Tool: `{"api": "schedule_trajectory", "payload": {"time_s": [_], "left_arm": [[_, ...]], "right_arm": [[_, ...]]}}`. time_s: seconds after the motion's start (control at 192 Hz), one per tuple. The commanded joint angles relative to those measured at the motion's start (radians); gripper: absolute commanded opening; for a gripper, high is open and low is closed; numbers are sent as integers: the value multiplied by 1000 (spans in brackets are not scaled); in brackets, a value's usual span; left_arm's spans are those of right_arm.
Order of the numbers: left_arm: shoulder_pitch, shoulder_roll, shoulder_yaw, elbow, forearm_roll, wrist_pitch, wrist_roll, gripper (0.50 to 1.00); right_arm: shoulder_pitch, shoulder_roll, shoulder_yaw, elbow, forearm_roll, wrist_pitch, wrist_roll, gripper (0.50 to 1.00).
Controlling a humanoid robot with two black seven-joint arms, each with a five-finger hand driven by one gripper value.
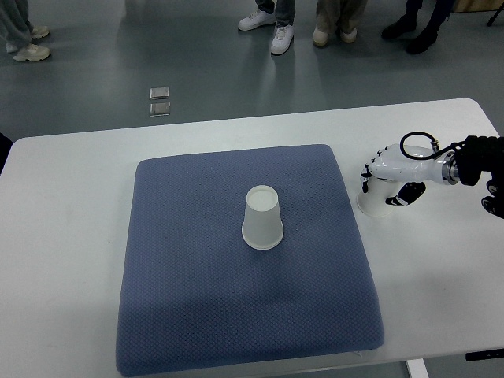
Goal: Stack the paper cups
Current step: 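Close the right hand fingers around the upside-down paper cup, then lift the cup with the right hand and carry it over the cup on the pad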
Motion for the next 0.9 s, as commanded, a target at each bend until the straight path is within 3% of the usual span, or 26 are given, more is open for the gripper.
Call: {"api": "schedule_trajectory", "payload": {"time_s": [0.0,0.213,0.53,0.894], "left_arm": [[0,0,0,0,0,0,0,1000],[0,0,0,0,0,0,-1,1000],[0,0,0,0,0,0,0,1000],[0,0,0,0,0,0,0,1000]], "right_arm": [[3,0,-15,0,0,0,0,654],[7,0,-20,0,0,6,0,584],[30,-5,-17,0,9,14,3,554],[95,-14,-6,9,19,31,9,552]]}}
